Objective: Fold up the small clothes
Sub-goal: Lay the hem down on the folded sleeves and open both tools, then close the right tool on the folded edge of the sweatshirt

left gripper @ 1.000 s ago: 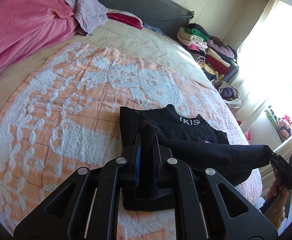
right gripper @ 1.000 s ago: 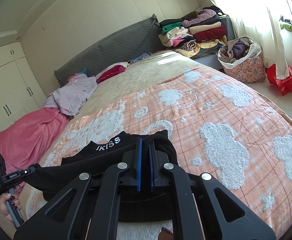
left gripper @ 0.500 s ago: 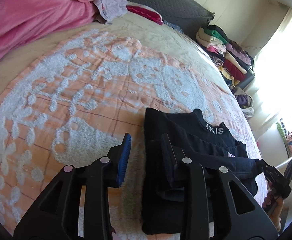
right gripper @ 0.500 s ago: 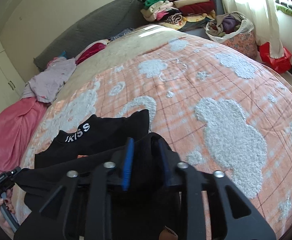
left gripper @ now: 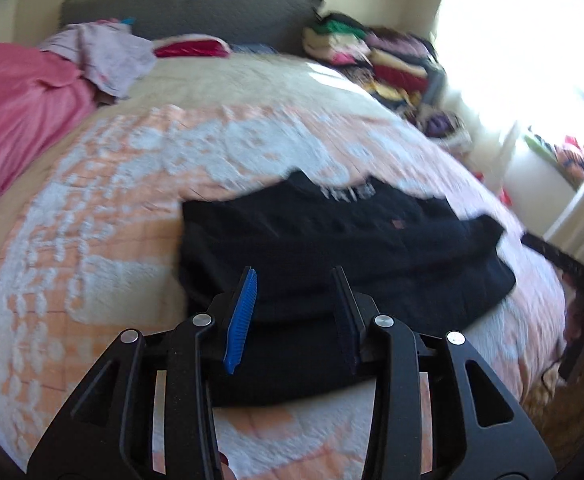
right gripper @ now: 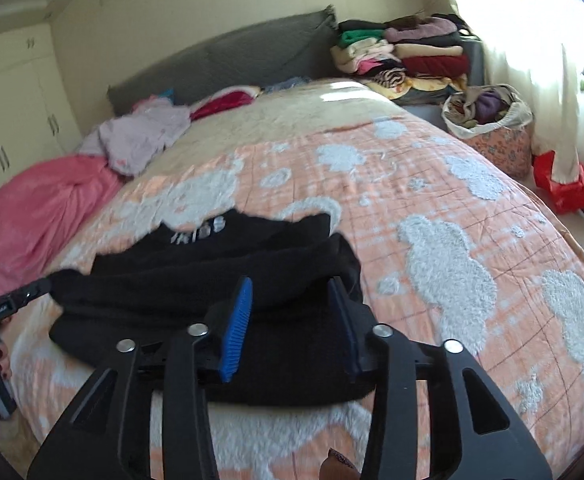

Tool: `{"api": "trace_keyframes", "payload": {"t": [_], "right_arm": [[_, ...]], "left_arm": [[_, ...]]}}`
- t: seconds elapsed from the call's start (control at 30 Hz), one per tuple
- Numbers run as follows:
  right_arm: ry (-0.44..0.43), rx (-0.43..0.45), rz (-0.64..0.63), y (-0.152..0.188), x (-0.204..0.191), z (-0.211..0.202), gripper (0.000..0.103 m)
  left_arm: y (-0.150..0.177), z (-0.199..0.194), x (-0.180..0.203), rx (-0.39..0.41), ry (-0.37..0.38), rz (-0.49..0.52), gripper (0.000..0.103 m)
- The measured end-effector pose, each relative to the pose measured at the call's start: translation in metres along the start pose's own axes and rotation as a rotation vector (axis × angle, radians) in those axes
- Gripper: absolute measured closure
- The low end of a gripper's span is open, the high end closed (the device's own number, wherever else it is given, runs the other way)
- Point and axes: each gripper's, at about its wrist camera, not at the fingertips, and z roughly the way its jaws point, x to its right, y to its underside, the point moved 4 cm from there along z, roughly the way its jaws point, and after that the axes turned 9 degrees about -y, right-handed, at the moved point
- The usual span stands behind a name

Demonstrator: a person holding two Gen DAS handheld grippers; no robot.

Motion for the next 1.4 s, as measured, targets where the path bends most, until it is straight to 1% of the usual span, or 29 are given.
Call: {"api": "trace_keyframes", "payload": {"t": [0.07,0.17,0.27,0.33,0.43,0.53,0.67,0.8,0.87,0.93,1.07,1.17,1.23,1.27,1.33,1.4], "right_arm": [[0.019,-0.047,-0.029,0.008,-0.005,0.005,0.070],[0.056,-0.100,-0.069,0.017,-0.007,0.019,0.070],[0.106,-0.163,-0.072,0.022,0.001,0.042,0.070],[0.143,-0.207,-0.073,0.024,0.009,0.060,0.072],[0.148,-0.209,-0.075,0.019,0.013,0.075,0.072],[0.150,-0.208,-0.086,0.009,0.012,0.086,0.073],[0.131,-0.203,-0.075,-0.010,0.014,0.101,0.074],[0.107,-0.184,-0.026,-0.031,0.021,0.111,0.074],[0.103,-0.174,-0.009,-0.039,0.025,0.114,0.074],[0.113,-0.160,0.003,-0.047,0.029,0.117,0.074],[0.129,-0.134,0.037,-0.057,0.042,0.119,0.073],[0.138,-0.118,0.056,-0.058,0.052,0.117,0.073],[0.131,-0.108,0.075,-0.058,0.057,0.116,0.072],[0.115,-0.105,0.088,-0.058,0.060,0.116,0.067],[0.078,-0.101,0.125,-0.056,0.065,0.116,0.063],[0.050,-0.105,0.152,-0.054,0.067,0.118,0.063]], "left_arm": [[0.010,0.011,0.013,-0.039,0.017,0.033,0.073],[0.021,0.026,0.025,-0.077,0.003,0.079,0.073],[0.024,0.038,0.030,-0.088,-0.032,0.108,0.073],[0.021,0.042,0.029,-0.080,-0.052,0.117,0.072],[0.015,0.052,0.027,-0.084,-0.073,0.131,0.071],[0.010,0.057,0.025,-0.085,-0.078,0.135,0.070],[-0.006,0.066,0.015,-0.080,-0.065,0.091,0.070],[-0.024,0.072,0.004,-0.050,-0.078,0.065,0.070],[-0.033,0.072,-0.008,-0.034,-0.090,0.026,0.068],[-0.040,0.071,-0.026,-0.026,-0.100,-0.037,0.063],[-0.046,0.067,-0.055,-0.023,-0.115,-0.116,0.063],[-0.046,0.060,-0.073,-0.016,-0.109,-0.172,0.063],[-0.044,0.061,-0.080,-0.031,-0.092,-0.200,0.063],[-0.043,0.062,-0.081,-0.040,-0.078,-0.212,0.063],[-0.039,0.069,-0.082,-0.071,-0.047,-0.232,0.063],[-0.033,0.077,-0.078,-0.100,-0.022,-0.239,0.063]]}}
